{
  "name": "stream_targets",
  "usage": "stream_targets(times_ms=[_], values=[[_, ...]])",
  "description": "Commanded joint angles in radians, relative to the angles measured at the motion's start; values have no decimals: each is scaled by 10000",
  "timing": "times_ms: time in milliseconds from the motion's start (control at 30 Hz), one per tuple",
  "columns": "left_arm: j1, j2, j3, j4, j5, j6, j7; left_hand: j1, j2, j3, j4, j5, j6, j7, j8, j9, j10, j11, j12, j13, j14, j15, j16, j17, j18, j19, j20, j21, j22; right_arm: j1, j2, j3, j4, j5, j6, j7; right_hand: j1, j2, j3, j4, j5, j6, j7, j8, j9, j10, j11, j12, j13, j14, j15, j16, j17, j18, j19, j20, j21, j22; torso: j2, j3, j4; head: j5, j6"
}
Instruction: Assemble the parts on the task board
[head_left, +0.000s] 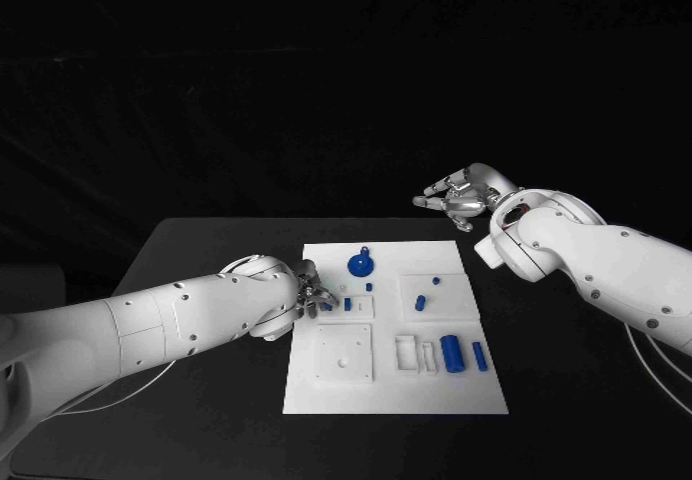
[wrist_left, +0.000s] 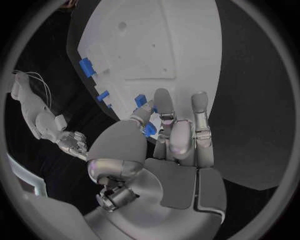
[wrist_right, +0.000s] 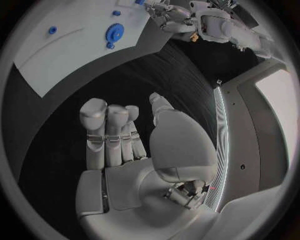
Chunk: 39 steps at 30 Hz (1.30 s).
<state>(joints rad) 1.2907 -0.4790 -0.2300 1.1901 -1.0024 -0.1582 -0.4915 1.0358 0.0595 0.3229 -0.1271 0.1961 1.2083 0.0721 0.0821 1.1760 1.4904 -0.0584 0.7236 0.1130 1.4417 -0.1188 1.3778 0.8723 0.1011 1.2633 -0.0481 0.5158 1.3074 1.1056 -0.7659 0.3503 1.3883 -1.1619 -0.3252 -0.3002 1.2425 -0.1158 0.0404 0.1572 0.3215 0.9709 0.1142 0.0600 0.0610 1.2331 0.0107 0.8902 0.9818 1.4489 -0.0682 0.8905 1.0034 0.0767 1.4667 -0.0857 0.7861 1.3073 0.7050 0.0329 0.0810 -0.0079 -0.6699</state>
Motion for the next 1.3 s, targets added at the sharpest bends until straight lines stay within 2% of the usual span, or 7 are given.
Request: stream_targets(times_ms=[33,567,667,967,1067,1167,1300], values=[[-109,50,-75,-43,141,623,-282,80,-86,-108,3,-101,2273,-1376,-27,-8,256,-214,-53,-14,11,-35,-35,-20,204,-2,85,-60,187,-15,2,4,4,9,132,75,-35,30,-60,25,50,74,-19,18,15,-4,-98,27,-4,27,-25,28,-13,140,239,-30,-6,945,-5,2,3,-7,-11],[-107,121,-76,-135,186,791,-331,137,-679,-616,847,-851,2294,-1395,-36,-43,257,-211,-81,-21,8,-40,-74,-70,159,20,41,-119,188,-33,-23,4,28,21,139,72,-46,34,-70,46,69,63,-20,18,15,-2,-99,27,-4,28,-25,16,-25,140,239,-29,-13,944,-4,-10,15,-13,-1],[-107,131,-76,-166,178,755,-331,118,-771,-622,1021,-1222,2311,-1392,-30,-37,257,-211,-82,-21,5,-45,-80,-80,145,27,27,-127,187,-33,-23,4,29,23,138,71,-46,34,-70,46,69,63,-20,18,15,-2,-99,27,-4,28,-25,16,-25,140,239,-29,-13,944,-6,-9,13,-13,3],[-107,133,-76,-236,161,638,-320,163,-950,-569,1352,-1333,2319,-1393,-32,-20,250,-211,-85,-25,3,-49,-92,-104,142,43,16,-141,189,-35,-24,4,24,31,134,74,-46,34,-70,46,69,63,-20,18,15,-2,-99,27,-4,28,-25,16,-25,140,239,-29,-13,944,2,-9,7,-9,21],[-107,94,-74,-240,154,545,-288,31,-1311,-553,1672,-1456,2334,-1385,-38,-29,255,-208,-107,-38,-5,-60,-112,-143,116,43,-20,-151,188,-39,-24,4,21,33,129,77,-46,34,-70,46,69,63,-20,18,15,-2,-99,27,-4,28,-25,16,-25,140,239,-29,-13,944,4,-11,6,-13,27],[-107,34,-69,-224,157,486,-221,-206,-2003,-754,1983,-1477,2327,-1369,-81,-80,249,-190,-204,-89,-72,-63,-218,-351,81,16,-78,-173,179,-44,-28,4,19,34,126,79,-46,34,-70,46,69,63,-20,18,15,-2,-99,27,-4,28,-25,16,-25,140,239,-29,-13,944,2,-15,6,-30,31],[-98,-109,-55,-145,267,435,-70,595,-2260,-2790,3021,-1298,2180,-1314,-116,-471,236,-162,-544,-179,-112,-46,-511,-722,-271,-29,-385,-348,155,-53,-41,4,14,35,119,81,-46,34,-70,46,69,63,-20,18,15,-2,-99,27,-4,28,-25,16,-25,140,239,-29,-13,944,-5,-26,16,-47,26]])
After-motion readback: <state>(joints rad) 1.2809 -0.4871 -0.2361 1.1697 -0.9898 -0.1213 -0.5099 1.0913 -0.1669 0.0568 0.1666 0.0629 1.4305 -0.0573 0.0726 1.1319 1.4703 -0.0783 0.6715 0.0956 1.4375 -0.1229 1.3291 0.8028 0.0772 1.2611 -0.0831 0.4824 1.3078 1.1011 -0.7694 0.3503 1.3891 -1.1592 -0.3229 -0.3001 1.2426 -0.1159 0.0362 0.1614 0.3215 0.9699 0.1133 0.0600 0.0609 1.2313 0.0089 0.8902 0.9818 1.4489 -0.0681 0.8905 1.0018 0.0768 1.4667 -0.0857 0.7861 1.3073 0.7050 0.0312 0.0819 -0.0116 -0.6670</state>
